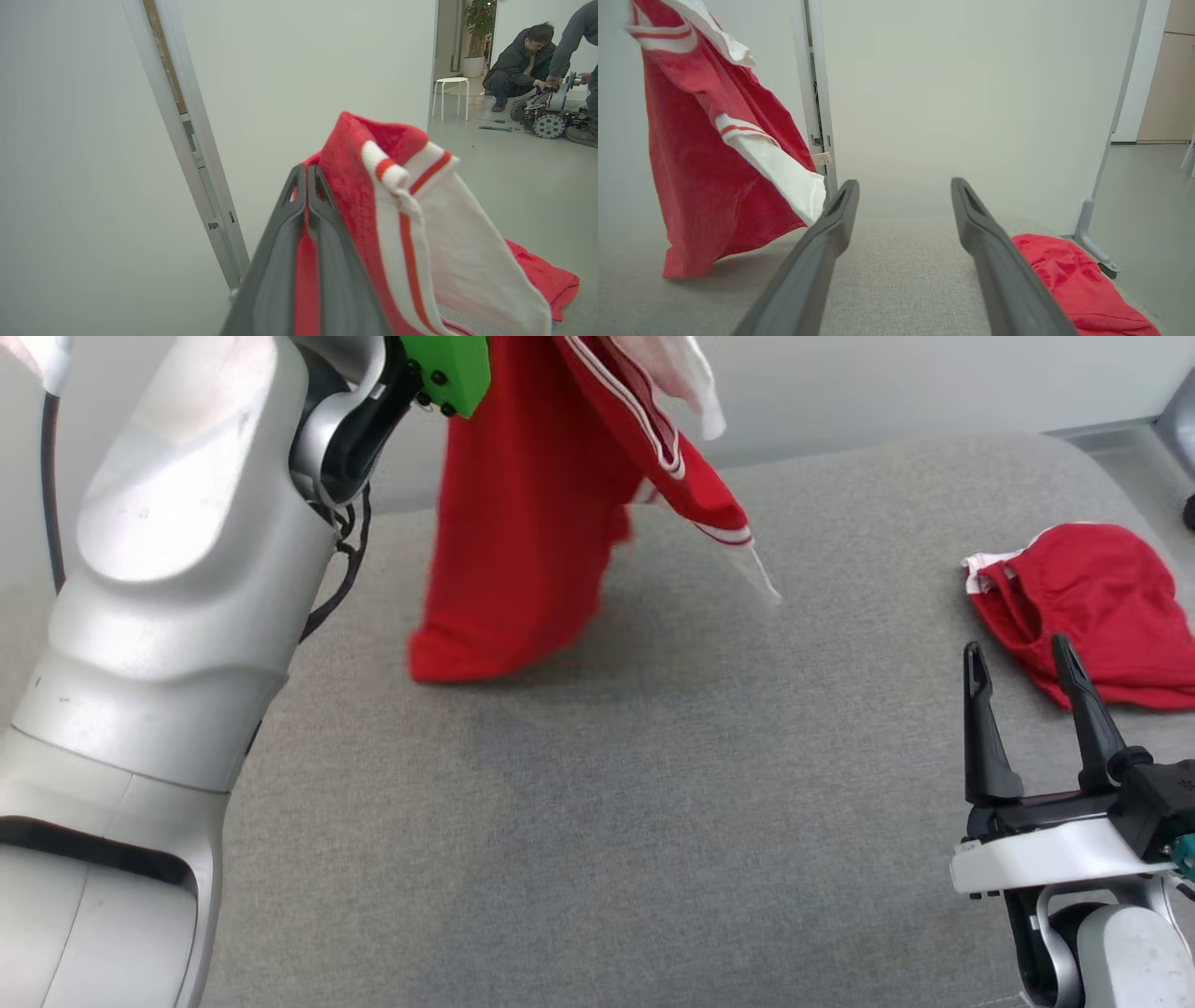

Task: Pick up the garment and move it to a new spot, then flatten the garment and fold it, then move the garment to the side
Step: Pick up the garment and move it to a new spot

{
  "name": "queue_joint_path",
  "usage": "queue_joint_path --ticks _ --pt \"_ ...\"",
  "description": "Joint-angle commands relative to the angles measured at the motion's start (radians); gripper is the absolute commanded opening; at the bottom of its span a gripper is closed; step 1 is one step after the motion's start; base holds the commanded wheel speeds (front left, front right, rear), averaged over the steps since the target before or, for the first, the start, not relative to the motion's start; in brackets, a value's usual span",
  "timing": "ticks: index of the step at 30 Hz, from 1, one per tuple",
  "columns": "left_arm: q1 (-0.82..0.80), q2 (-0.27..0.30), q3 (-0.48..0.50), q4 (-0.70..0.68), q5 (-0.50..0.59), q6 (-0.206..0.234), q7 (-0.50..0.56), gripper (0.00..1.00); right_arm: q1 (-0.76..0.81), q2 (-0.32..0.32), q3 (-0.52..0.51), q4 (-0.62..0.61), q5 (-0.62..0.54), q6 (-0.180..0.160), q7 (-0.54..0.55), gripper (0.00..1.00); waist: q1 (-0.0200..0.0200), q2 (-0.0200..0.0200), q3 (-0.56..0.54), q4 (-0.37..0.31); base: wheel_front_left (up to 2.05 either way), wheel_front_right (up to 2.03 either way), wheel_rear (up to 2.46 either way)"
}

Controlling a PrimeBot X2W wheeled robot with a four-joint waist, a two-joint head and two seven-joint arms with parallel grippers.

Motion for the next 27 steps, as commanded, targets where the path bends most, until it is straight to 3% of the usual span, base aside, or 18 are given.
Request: queue_joint_path --ticks 1,6,11,16,20,21,23,27 --pt "0.039 0.004 0.001 -0.008 -0.021 0.000 0.003 0.00 0.017 -0.002 -0.002 -0.005 0.009 -0.002 0.002 1.00 0.0001 -0.0001 -0.082 -0.052 0.00 0.00 0.00" --pt "0.162 0.017 0.030 0.017 -0.091 0.015 -0.001 0.00 0.042 -0.001 -0.009 0.002 0.028 -0.002 -0.003 1.00 0.0001 -0.0001 -0.079 -0.061 0.00 0.00 0.00" --pt "0.355 0.049 0.044 0.140 -0.129 0.056 -0.017 0.00 0.042 -0.001 0.004 0.020 0.046 -0.002 -0.013 1.00 0.0001 -0.0001 -0.042 -0.063 0.00 0.00 0.00" --pt "0.469 0.067 0.040 0.270 -0.100 0.109 -0.108 0.00 0.013 -0.001 0.024 0.043 0.055 -0.002 -0.029 1.00 0.0001 -0.0001 0.008 -0.064 0.00 0.00 0.00" --pt "0.514 0.038 0.016 0.351 -0.073 0.129 -0.193 0.00 -0.005 -0.001 0.046 0.067 0.058 -0.002 -0.039 1.00 0.0001 -0.0001 0.032 -0.057 0.00 0.00 0.00" --pt "0.519 0.030 0.009 0.368 -0.065 0.127 -0.213 0.24 -0.009 -0.001 0.051 0.074 0.059 -0.002 -0.039 1.00 0.0001 -0.0001 0.034 -0.055 0.00 0.00 0.00" --pt "0.524 0.016 -0.004 0.397 -0.049 0.133 -0.254 1.00 -0.012 -0.002 0.061 0.088 0.060 -0.002 -0.045 1.00 0.0001 -0.0001 0.030 -0.050 0.00 0.00 0.00" --pt "0.530 -0.017 -0.021 0.431 -0.027 0.133 -0.347 1.00 -0.013 -0.002 0.072 0.107 0.053 -0.002 -0.047 1.00 0.0001 -0.0001 0.008 -0.036 0.00 0.00 0.00"
